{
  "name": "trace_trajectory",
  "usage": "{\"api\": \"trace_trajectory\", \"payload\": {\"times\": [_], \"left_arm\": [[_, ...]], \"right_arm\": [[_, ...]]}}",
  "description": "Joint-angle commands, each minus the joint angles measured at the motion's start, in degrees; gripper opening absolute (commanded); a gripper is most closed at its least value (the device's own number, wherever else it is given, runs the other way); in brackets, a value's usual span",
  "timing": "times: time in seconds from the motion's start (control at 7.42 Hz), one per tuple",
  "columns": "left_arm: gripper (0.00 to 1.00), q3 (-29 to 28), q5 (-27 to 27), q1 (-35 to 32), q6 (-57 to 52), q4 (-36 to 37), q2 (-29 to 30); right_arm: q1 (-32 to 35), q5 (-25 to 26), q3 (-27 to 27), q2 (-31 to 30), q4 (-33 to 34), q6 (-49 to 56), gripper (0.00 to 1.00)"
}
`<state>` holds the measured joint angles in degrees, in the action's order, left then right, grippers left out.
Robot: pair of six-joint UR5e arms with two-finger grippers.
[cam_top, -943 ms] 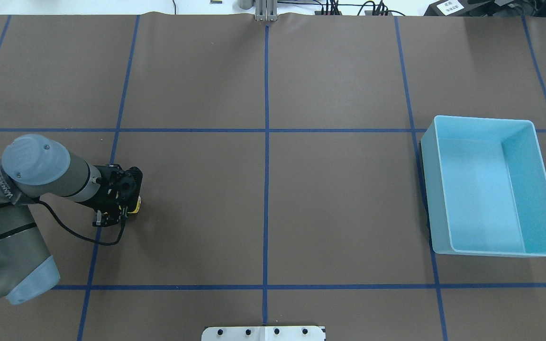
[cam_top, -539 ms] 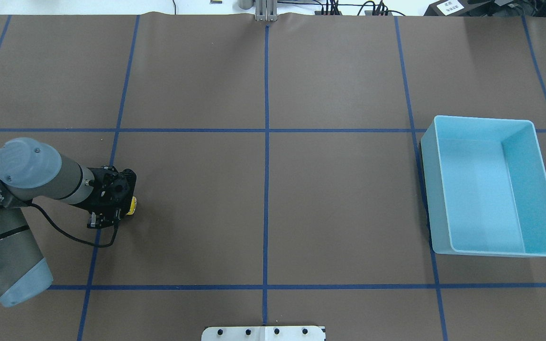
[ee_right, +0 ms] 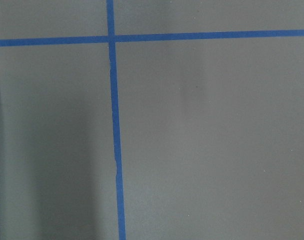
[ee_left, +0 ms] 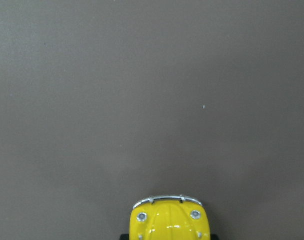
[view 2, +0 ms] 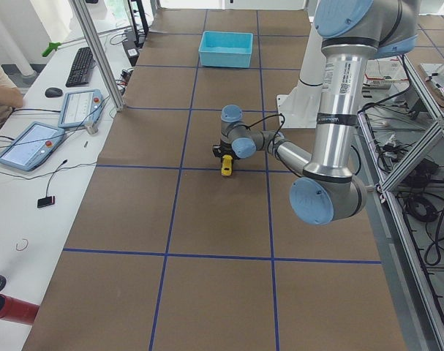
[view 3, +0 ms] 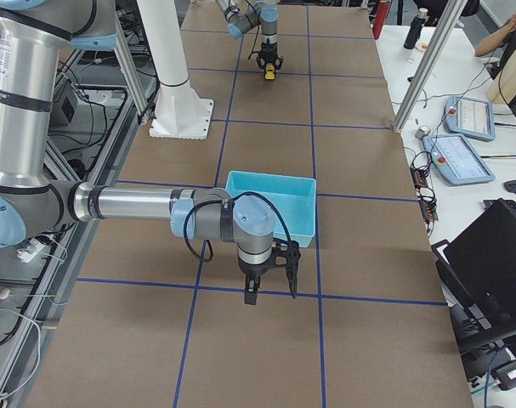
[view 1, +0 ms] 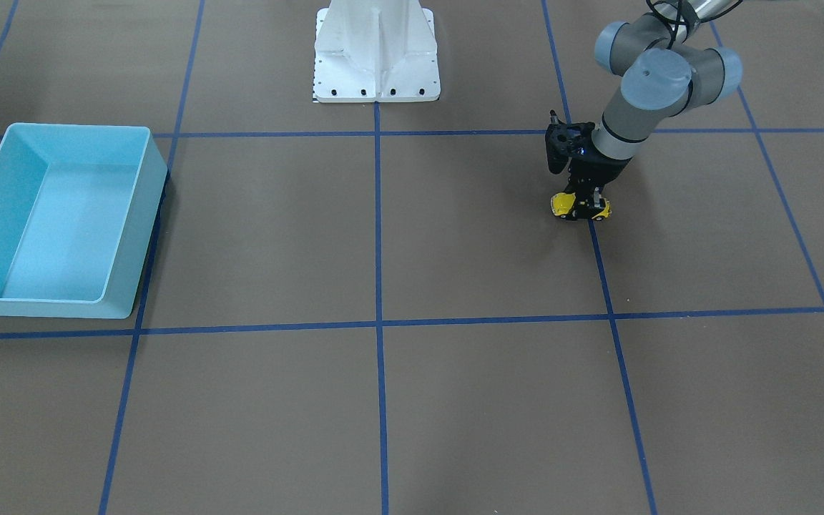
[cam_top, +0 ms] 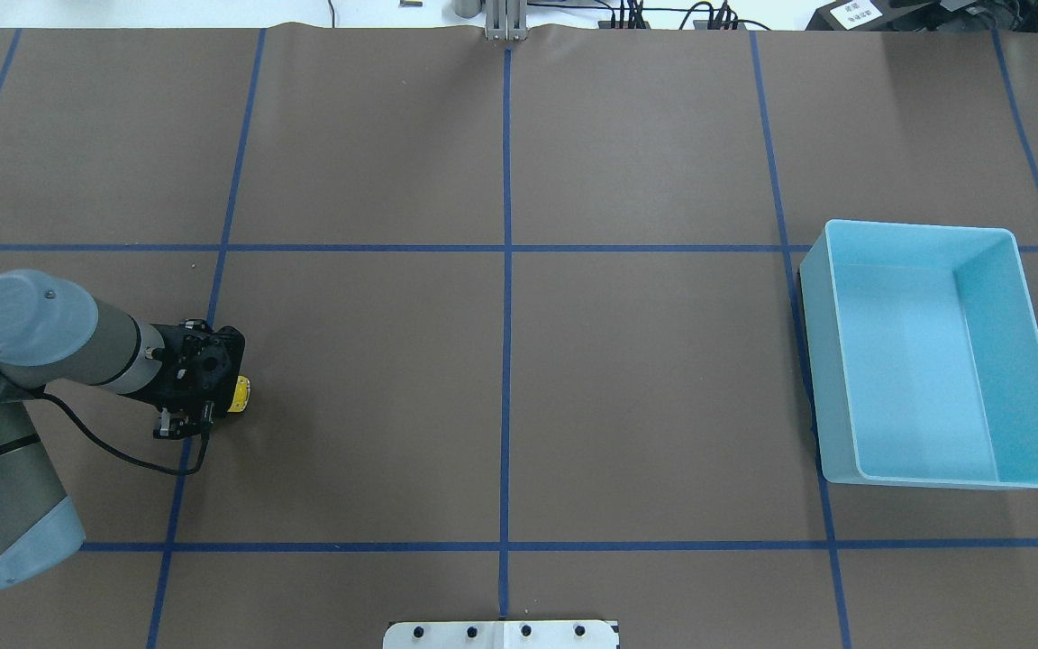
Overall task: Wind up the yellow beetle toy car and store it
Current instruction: 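Keep pulling the car backward along the table to wind it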
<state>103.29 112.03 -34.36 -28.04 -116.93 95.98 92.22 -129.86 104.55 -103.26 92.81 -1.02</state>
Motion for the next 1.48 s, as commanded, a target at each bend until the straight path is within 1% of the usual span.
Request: {"api": "trace_trajectory", "payload": {"times": [0.0, 0.4, 1.35], "left_arm": [[0.00, 0.0, 0.2, -0.2, 0.0, -0.9, -1.1], [0.00, -0.5, 1.8, -0.9, -0.1, -1.9, -1.3], [0.00, -0.5, 2.7, -1.7, -0.1, -5.2, -4.0]], "right_arm": [[1.1, 0.0, -0.1, -0.3, 0.0, 0.3, 1.00], [3.0, 0.0, 0.1, -1.1, -0.1, 0.4, 1.00], [3.0, 0.0, 0.0, -1.1, -0.1, 0.4, 1.00]]}}
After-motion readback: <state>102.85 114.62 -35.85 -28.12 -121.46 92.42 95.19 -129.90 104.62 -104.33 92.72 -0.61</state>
